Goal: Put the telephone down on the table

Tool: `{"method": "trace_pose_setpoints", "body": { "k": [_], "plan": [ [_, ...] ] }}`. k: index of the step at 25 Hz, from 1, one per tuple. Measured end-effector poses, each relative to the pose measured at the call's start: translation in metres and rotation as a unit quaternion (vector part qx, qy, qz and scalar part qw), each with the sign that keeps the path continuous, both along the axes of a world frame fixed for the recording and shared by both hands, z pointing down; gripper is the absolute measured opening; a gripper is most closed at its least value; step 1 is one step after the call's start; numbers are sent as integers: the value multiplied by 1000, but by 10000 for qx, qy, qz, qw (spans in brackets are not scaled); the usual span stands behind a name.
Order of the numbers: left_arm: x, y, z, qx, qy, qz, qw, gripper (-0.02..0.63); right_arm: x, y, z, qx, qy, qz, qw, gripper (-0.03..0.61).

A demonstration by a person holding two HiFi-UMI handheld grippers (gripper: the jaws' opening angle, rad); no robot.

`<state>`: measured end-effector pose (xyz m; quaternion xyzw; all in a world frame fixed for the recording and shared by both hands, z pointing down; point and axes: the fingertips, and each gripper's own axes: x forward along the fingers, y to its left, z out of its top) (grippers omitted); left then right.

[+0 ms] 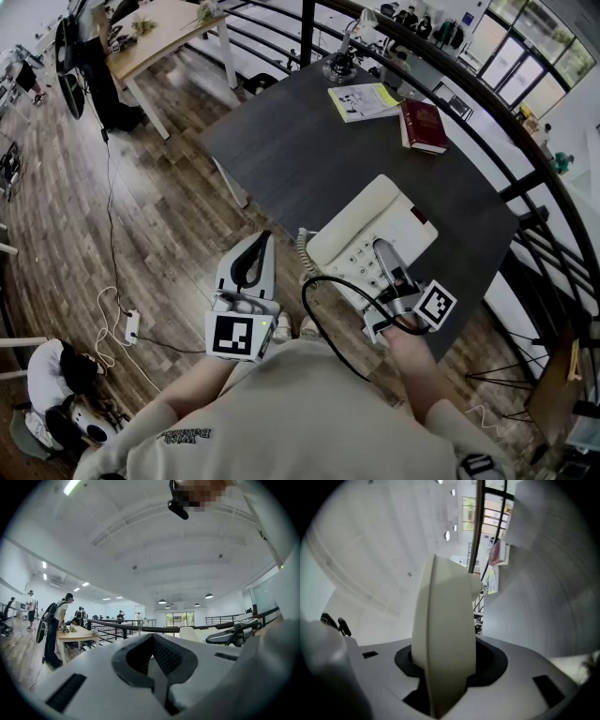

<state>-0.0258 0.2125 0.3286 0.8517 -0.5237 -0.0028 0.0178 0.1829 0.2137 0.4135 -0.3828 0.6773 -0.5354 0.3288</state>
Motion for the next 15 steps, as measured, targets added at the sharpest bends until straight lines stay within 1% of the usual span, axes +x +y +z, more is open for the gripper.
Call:
{"method": "trace_pose_setpoints", "body": {
  "k": [2, 5, 7, 8, 9, 10, 11, 13, 15],
  "plan": [
    [6, -2, 7, -122, -71, 59, 9999, 3, 9, -13, 12, 317, 643, -306, 9970, 196],
    [18, -5, 13, -178, -108, 159, 9997, 3, 27, -38, 35, 730, 1434, -695, 9845, 196],
    [26, -5, 17, -208, -92, 233, 9995, 3, 40, -53, 53, 787, 1808, -825, 9769, 196],
    [29, -5, 21, -272, -120, 256, 9992, 3, 46, -58, 61, 712, 1909, -835, 9755, 196],
    [30, -4, 24, -322, -133, 256, 9991, 3, 51, -62, 67, 596, 1916, -810, 9763, 196],
    [32, -5, 26, -338, -116, 236, 9991, 3, 54, -63, 71, 467, 1815, -750, 9794, 196],
    [33, -5, 28, -339, -90, 203, 9992, 3, 55, -61, 73, 328, 1613, -650, 9842, 196],
    [34, -7, 29, -356, -81, 146, 9992, 3, 54, -54, 71, 81, 1034, -363, 9939, 196],
    [36, -7, 28, -368, -90, 119, 9992, 3, 52, -44, 65, -9, 539, -127, 9985, 196]
  ]
}}
